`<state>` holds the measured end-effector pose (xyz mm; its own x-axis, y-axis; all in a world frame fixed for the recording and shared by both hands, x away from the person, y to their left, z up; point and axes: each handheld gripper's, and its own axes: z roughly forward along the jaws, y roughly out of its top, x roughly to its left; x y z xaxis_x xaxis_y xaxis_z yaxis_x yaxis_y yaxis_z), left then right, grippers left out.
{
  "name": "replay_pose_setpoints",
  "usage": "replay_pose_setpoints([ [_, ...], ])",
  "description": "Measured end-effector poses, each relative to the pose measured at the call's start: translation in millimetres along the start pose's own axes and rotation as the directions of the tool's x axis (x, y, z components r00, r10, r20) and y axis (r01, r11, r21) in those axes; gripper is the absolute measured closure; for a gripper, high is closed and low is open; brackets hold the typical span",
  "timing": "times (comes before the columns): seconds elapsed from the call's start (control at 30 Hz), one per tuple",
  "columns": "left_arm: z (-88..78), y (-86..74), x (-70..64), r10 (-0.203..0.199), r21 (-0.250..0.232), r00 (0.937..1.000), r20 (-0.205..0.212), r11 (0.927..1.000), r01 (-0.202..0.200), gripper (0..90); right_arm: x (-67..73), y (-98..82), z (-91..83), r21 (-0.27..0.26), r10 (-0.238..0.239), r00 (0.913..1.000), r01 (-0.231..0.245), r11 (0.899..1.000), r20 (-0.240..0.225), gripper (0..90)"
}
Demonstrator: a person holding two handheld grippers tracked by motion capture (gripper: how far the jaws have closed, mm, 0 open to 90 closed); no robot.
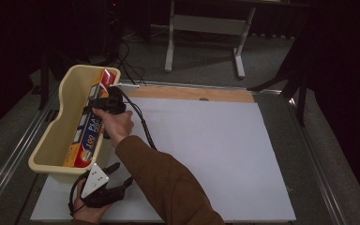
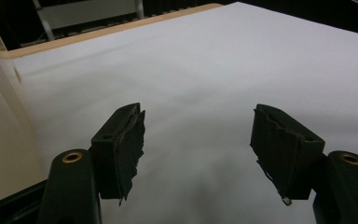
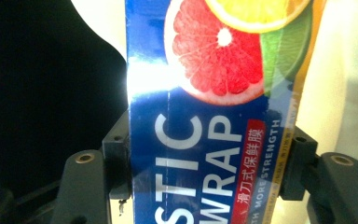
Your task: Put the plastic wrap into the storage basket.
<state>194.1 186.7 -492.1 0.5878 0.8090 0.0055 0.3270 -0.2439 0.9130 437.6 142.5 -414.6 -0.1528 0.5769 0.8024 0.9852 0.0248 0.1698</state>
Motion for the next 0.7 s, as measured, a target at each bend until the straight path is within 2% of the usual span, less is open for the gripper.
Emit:
replay_pose_setpoints([
  [0.27,-0.1,0.0,0.1,0.000,0.000,1.0000,0.002,1.0000,0.000,34.2,5.7,-2.8,-2.6,-0.012,-0.026,0.9992,0.027,1.000,0.031,31.6],
  [0.4,-0.3,0.1,0.2,-0.001,0.002,1.0000,0.001,1.0000,0.001,34.1,7.2,-2.8,-6.7,-0.017,-0.028,0.9992,0.028,0.999,0.030,29.8],
  [0.53,-0.2,-0.3,0.7,-0.005,0.005,1.0000,-0.001,1.0000,0.005,33.9,11.4,-4.4,-17.3,-0.033,-0.076,0.9967,0.077,0.996,0.029,29.1],
  [0.6,0.6,-0.6,0.9,-0.008,0.010,1.0000,0.001,0.9999,0.008,34.7,12.6,-4.9,-22.9,-0.027,-0.120,0.9916,0.122,0.992,0.048,30.4],
  [0.63,0.5,-0.5,0.9,-0.007,0.011,1.0000,-0.004,0.9999,0.007,32.4,12.5,-5.3,-25.6,-0.020,-0.148,0.9874,0.149,0.989,0.057,30.9],
  [0.7,0.2,-0.4,1.2,-0.011,0.007,0.9999,0.000,0.9999,0.011,33.8,11.7,-5.8,-31.2,-0.006,-0.180,0.9821,0.180,0.984,0.056,31.8],
])
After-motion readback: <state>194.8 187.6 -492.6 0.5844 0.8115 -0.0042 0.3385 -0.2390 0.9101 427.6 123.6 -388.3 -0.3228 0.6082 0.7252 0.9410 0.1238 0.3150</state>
